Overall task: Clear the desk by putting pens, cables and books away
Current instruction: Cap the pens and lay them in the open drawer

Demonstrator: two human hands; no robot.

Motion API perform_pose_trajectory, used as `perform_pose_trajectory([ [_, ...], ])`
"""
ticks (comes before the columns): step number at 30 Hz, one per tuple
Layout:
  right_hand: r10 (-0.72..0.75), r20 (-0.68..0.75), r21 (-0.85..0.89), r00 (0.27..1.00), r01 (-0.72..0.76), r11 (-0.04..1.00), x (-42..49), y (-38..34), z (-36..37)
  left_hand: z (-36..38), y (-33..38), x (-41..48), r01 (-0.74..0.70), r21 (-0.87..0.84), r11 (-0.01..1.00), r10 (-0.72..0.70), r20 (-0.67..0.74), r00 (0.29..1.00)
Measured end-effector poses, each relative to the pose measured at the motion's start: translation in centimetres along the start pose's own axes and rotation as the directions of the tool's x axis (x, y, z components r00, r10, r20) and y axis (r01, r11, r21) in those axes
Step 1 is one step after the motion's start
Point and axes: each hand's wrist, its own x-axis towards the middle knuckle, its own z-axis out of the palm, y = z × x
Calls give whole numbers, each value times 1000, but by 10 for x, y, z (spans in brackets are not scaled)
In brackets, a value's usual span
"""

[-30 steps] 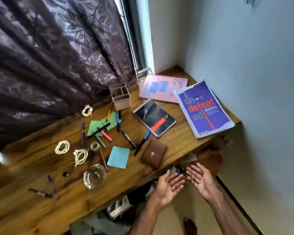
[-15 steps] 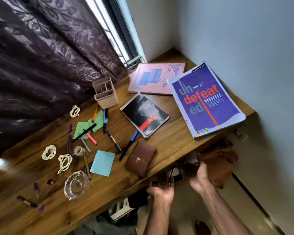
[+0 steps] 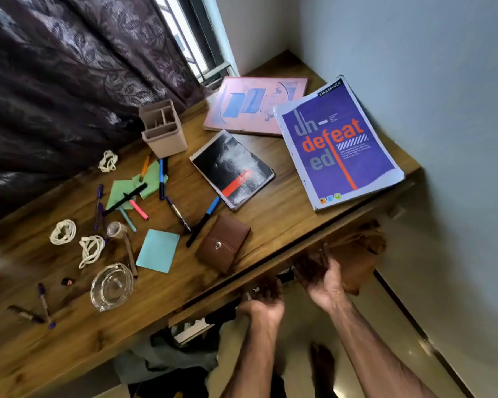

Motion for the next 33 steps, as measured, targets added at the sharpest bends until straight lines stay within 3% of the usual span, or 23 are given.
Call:
perform_pose_trajectory([
  [8, -31, -83, -1, 996, 31, 1000, -43, 5, -45, -54, -22, -14, 97, -44, 994, -98, -24, 995],
  [11, -34, -151, -37, 988, 28, 999, -56, 6, -54, -67, -29, -20, 128, 37, 991, -127, -21, 992],
  [14, -99, -288, -194, 952, 43, 980, -75, 9, -47, -70, -39, -46, 117, 358, 926, -110, -40, 993],
  [15, -177, -349, -302, 920, 68, 951, -85, 11, -44, -73, -42, -61, 80, 535, 841, -82, -21, 996],
  [16, -282, -404, -421, 870, 96, 902, -94, 14, -40, -76, -45, -74, 4, 738, 674, -31, 23, 999],
  [17, -399, -418, -541, 816, 129, 831, -106, 17, -35, -80, -46, -90, -112, 900, 422, 19, 115, 993],
  [18, -500, -368, -640, 784, 176, 748, -119, 20, -28, -85, -45, -101, -268, 954, 137, 49, 264, 963],
  [20, -646, -127, -781, 753, 325, 533, -141, 26, -11, -88, -39, -117, -566, 765, -306, 59, 609, 791],
  [22, -698, 222, -877, 681, 453, 163, -151, 29, 12, -75, -23, -130, -654, 531, -539, 75, 803, 591],
  [23, -644, 396, -878, 654, 476, -56, -151, 28, 23, -67, -12, -133, -648, 427, -630, 79, 866, 493],
  [24, -531, 533, -843, 659, 468, -265, -149, 27, 34, -58, -1, -133, -618, 335, -711, 52, 902, 429],
  [25, -380, 600, -785, 704, 427, -449, -146, 25, 42, -51, 9, -130, -569, 272, -776, 5, 905, 425],
  [26, -241, 589, -717, 771, 360, -597, -141, 23, 46, -46, 17, -125, -514, 253, -820, -33, 874, 484],
  [28, -126, 446, -581, 886, 180, -794, -138, 21, 46, -43, 26, -117, -398, 268, -877, -70, 749, 659],
  [30, -127, 347, -533, 929, 83, -842, -143, 21, 40, -46, 29, -114, -367, 322, -873, -57, 680, 731],
  [33, -142, 305, -567, 942, 60, -821, -154, 22, 30, -54, 29, -114, -399, 328, -856, -90, 666, 740],
])
